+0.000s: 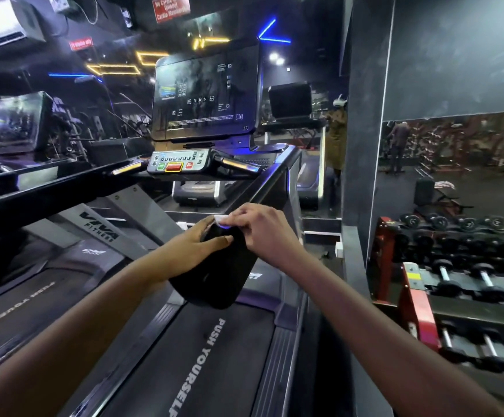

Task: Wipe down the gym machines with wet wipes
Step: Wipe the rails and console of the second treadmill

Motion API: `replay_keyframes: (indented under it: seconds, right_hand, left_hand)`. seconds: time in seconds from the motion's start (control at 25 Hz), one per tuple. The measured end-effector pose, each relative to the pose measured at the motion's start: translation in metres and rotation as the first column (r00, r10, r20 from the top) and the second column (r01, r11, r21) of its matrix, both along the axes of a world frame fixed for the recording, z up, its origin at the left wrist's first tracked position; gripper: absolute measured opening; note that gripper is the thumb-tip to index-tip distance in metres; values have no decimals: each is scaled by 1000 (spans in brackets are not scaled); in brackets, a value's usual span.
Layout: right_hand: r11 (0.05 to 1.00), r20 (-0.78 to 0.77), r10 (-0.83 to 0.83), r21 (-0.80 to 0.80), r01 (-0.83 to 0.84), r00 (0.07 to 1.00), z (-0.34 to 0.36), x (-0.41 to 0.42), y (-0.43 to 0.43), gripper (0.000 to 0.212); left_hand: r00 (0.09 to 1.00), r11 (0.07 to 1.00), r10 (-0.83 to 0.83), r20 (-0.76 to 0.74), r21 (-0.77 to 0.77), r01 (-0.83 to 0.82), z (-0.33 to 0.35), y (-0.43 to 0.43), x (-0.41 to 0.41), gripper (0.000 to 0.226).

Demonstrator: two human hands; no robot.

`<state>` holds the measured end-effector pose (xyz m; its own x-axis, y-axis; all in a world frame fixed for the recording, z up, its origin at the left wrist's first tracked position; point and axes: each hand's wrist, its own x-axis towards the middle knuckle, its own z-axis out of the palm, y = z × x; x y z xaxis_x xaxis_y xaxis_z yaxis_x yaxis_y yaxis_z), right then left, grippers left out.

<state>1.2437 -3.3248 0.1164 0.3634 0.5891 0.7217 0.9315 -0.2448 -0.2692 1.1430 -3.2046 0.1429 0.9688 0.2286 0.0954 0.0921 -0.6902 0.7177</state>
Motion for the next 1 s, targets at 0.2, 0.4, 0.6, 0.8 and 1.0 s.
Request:
replay_keyframes:
  seconds: [0.2, 0.4, 0.6, 0.8, 1.0]
  right_hand:
    - [933, -358, 12, 340, 118, 934, -12, 33, -4, 26]
    - [906, -460, -163, 281, 318, 873, -33, 43, 16, 34]
    - [906, -258, -143, 356, 231, 955, -44, -23, 15, 39]
    - [916, -99, -8, 399, 48, 995, -48, -70, 5, 39]
    - [845, -409, -43, 472, 252, 911, -47, -12, 5, 39]
  left_hand:
    - [995, 996, 91, 30, 15, -91, -1, -7, -12, 23]
    - [991, 982, 135, 21, 127, -136, 4, -18, -17, 45]
    - [988, 984, 151, 46, 93, -154, -1, -17, -18, 40]
    - [981, 981, 162, 106, -121, -149, -8, -3, -22, 85]
    - [982, 980, 166, 94, -128, -153, -25, 11, -37, 71]
